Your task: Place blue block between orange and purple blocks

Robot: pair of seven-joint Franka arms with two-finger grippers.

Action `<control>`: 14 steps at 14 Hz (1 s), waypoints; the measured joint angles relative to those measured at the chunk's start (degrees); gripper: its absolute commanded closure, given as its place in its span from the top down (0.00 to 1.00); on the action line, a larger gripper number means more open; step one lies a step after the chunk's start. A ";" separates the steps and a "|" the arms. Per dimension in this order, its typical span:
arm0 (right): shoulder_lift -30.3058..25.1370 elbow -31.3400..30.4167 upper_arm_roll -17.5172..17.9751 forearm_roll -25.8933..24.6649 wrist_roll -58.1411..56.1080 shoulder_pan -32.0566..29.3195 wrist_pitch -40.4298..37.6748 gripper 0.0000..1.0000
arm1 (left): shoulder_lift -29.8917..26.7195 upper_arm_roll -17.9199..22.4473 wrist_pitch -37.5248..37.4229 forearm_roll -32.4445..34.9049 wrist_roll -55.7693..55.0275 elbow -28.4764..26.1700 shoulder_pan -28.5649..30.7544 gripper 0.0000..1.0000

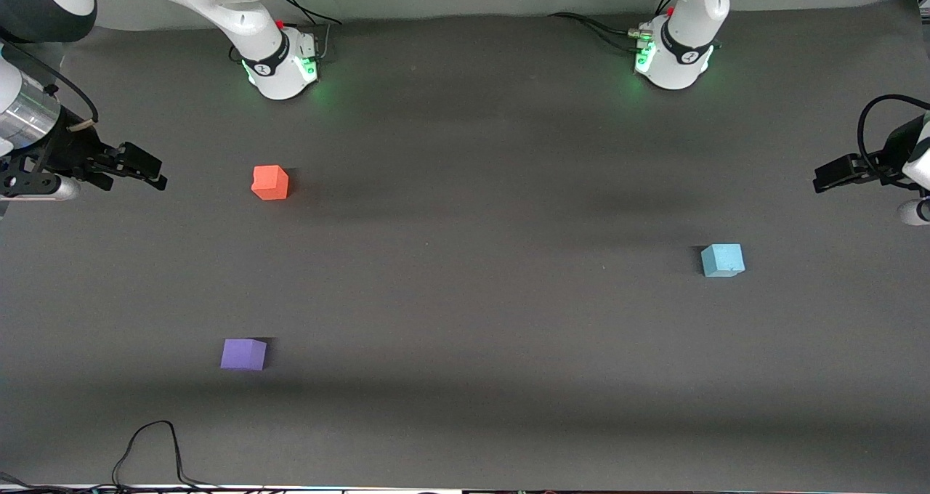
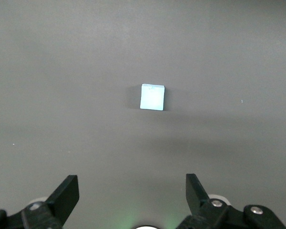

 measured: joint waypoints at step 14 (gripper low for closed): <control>0.53 -0.11 -0.23 0.00 0.00 0.00 0.11 1.00 | 0.26 0.08 -1.20 -0.20 0.18 0.26 -0.27 1.00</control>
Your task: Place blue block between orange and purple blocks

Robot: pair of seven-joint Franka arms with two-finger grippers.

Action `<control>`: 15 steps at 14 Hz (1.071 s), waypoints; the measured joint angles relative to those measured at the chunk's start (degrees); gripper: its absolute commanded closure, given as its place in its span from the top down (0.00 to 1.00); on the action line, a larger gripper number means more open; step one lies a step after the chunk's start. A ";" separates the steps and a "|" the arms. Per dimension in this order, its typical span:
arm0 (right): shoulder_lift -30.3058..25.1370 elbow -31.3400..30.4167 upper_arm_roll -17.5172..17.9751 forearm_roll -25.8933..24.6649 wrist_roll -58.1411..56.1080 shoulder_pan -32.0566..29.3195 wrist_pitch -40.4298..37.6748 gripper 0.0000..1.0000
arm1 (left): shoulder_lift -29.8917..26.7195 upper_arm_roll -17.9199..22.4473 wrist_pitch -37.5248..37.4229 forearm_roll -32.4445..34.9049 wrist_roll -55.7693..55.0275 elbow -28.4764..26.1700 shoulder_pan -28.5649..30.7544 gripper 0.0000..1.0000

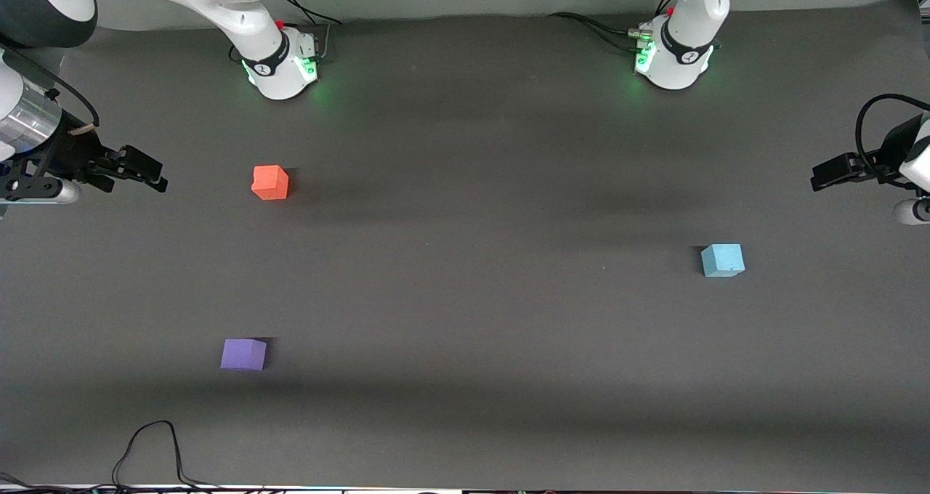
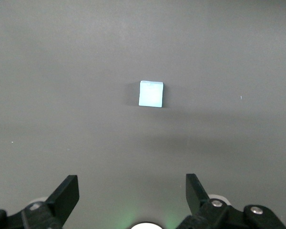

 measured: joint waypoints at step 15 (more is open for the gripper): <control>0.43 -0.06 -0.20 0.00 0.00 -0.13 0.20 1.00 | 11.73 0.88 27.31 0.00 -0.01 -17.22 0.06 1.00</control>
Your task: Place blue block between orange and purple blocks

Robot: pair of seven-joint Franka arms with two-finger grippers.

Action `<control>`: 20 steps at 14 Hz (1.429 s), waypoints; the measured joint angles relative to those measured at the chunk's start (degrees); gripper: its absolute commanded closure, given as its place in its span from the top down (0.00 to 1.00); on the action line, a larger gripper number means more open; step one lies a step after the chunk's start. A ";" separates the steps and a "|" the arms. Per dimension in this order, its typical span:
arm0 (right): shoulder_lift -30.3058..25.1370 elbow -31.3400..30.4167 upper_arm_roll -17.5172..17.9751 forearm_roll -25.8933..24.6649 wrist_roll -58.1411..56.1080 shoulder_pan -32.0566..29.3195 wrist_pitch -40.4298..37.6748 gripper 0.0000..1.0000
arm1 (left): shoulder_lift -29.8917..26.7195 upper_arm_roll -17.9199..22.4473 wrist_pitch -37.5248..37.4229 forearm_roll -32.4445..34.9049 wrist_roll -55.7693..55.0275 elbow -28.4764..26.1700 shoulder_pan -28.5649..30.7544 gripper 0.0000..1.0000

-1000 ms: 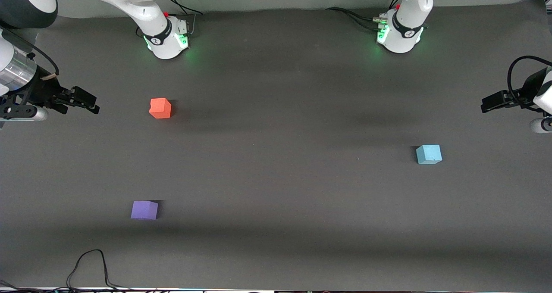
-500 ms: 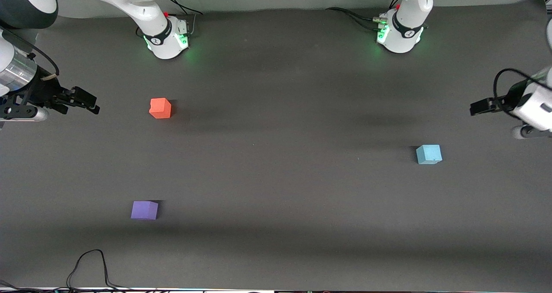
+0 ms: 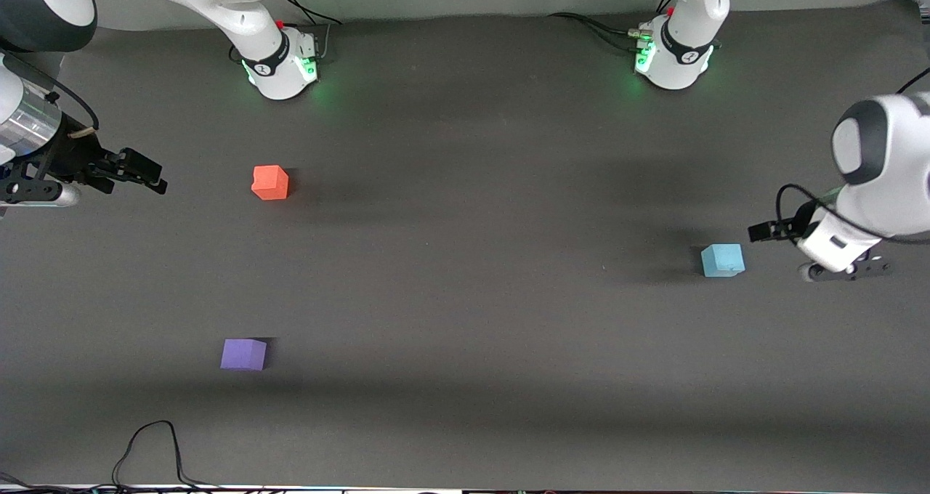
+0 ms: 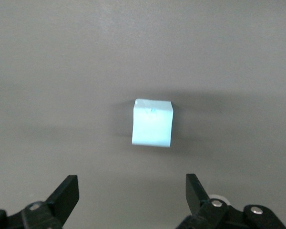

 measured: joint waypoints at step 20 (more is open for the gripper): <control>0.89 0.02 -0.47 0.00 -0.01 -0.02 0.66 1.00 | 14.95 -0.43 10.64 -2.06 -0.04 0.01 -0.01 0.39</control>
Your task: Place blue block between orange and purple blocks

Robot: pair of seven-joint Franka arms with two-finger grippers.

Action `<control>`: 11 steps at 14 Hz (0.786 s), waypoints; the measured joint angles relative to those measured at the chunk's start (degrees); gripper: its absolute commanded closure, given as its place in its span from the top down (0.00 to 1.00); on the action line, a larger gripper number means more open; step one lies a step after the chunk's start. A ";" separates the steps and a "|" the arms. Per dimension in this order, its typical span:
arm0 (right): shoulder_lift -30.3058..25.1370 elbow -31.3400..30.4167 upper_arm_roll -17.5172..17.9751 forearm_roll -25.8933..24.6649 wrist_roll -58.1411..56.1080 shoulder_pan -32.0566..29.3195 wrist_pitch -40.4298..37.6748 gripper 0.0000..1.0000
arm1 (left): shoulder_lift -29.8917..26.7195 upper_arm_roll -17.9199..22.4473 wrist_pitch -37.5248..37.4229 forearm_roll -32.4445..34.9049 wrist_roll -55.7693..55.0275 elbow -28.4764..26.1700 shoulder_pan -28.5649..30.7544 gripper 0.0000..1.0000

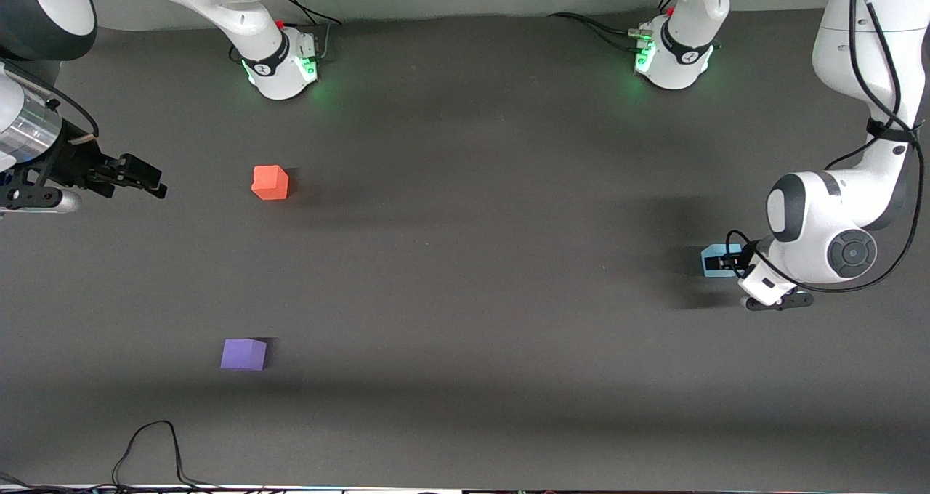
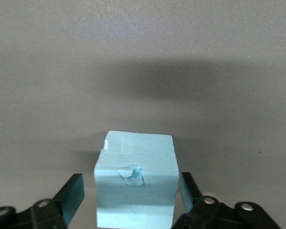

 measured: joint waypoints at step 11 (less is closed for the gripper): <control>0.04 0.00 0.09 0.00 0.00 0.06 0.24 1.00 | -13.94 0.52 -30.47 -0.07 0.23 14.42 0.09 0.33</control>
